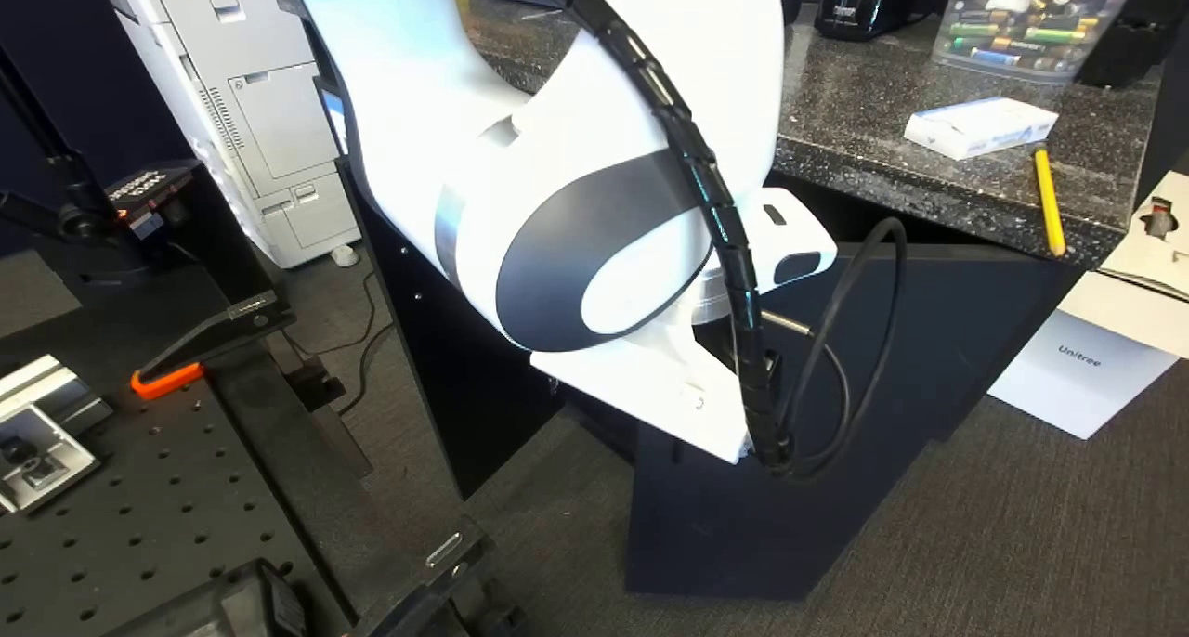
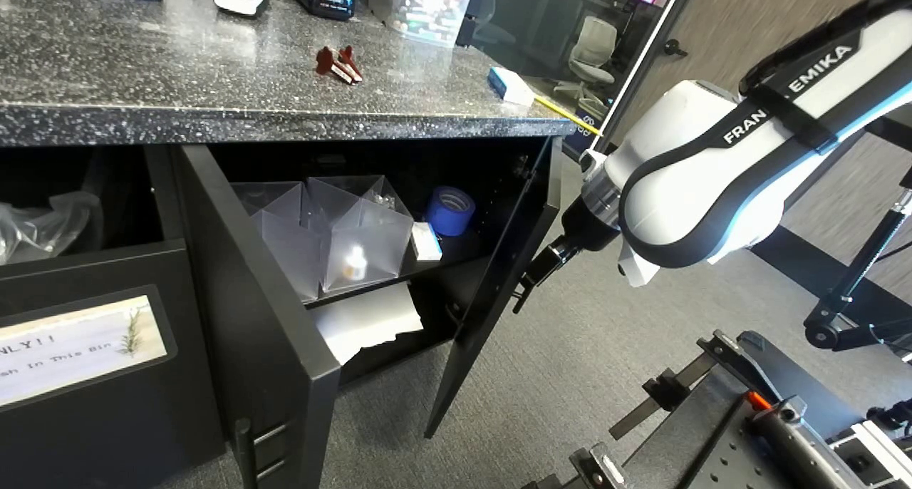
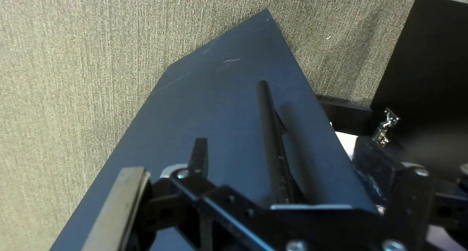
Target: Open the cabinet door on the right
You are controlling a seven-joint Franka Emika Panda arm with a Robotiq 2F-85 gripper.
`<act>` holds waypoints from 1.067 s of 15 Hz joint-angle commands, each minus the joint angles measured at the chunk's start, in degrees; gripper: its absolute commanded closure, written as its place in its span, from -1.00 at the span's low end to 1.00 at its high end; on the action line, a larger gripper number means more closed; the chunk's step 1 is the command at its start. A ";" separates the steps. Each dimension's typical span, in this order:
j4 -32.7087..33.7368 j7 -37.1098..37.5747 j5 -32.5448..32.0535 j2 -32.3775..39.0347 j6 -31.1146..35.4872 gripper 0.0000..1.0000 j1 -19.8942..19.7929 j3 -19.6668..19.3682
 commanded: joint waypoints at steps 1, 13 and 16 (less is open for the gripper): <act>-8.81 1.84 0.95 -11.39 -11.12 -1.00 1.85 1.35; -7.67 3.85 1.14 -10.65 -11.43 -1.00 4.22 -0.30; -9.41 4.63 2.22 -13.93 -19.81 -1.00 4.94 1.51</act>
